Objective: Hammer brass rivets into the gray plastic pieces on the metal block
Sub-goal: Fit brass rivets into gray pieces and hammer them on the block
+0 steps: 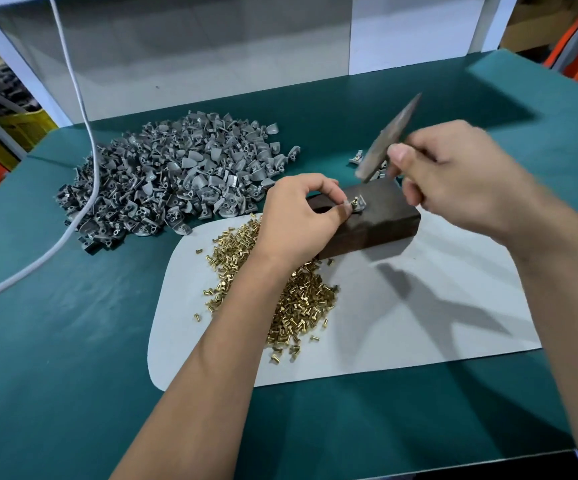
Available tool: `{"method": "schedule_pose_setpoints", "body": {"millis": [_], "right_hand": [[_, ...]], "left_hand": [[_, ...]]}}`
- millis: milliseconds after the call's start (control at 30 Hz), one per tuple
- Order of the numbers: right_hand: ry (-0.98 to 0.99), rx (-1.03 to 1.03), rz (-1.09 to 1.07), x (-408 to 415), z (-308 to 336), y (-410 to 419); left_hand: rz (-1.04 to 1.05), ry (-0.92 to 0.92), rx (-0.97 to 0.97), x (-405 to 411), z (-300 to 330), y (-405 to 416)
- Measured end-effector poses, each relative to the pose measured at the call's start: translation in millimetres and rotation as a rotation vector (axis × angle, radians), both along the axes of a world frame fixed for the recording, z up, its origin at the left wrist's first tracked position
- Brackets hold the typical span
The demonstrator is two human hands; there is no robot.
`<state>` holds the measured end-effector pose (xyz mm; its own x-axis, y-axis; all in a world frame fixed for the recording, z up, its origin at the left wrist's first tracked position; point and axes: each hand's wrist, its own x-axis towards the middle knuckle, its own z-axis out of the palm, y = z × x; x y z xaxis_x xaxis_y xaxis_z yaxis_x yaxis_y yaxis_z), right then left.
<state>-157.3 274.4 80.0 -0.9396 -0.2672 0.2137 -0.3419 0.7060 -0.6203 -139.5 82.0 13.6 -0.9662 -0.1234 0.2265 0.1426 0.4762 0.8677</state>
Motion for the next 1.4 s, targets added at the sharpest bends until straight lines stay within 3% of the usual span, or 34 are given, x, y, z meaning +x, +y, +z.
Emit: {"method": "schedule_pose_setpoints", "body": {"millis": [167,333,500,667,767,833,933,1000,1133,1200,1300,1400], "right_hand": [[0.062,0.259,0.039,5.7,-2.7,-10.8],[0.338,0.087,-0.093,16.2,-0.7,-6.8],[0.127,0.352,-0.032,16.2,-8.0,-8.6],[0.324,0.089,-0.142,18.1,1.9,-9.6],[0.118,0.299,-0.079,17.7,-12.2,-14.9],[0.105,0.393,-0.092,11.7,-6.9,-11.3],[0.302,0.216,-0.177,12.6,0.4,-9.7],[0.32,0.102,-0.157,18.4,-5.2,-14.5],[0.09,0.41,-0.097,14.1,-7.4,-14.0],[0.172,0.376,-0.137,11.3,0.5,-11.3],[0.313,0.12,-0.178,17.9,-3.7,-16.1],[0.107,0.353,-0.111,16.8,-14.8,-16.6]], "left_hand": [[-0.005,-0.002,0.003,-0.3,0.2,-0.1],[0.013,-0.033,0.003,1.8,1.7,0.4],[0.022,-0.055,0.044,3.1,3.4,0.8],[0.019,-0.055,0.023,2.4,3.8,-0.1],[0.013,-0.058,0.048,2.1,3.4,-0.9],[0.012,-0.056,0.044,2.0,3.1,-0.4],[0.015,-0.046,0.003,0.5,1.9,-1.1],[0.014,-0.04,-0.005,-0.3,1.1,-2.5],[0.004,-0.046,0.048,0.6,1.6,-1.2],[0.01,-0.056,0.039,0.6,1.4,-1.2],[0.012,-0.043,0.011,-1.5,0.4,-3.2],[0.009,-0.027,0.025,-0.3,1.2,-3.0]]}}
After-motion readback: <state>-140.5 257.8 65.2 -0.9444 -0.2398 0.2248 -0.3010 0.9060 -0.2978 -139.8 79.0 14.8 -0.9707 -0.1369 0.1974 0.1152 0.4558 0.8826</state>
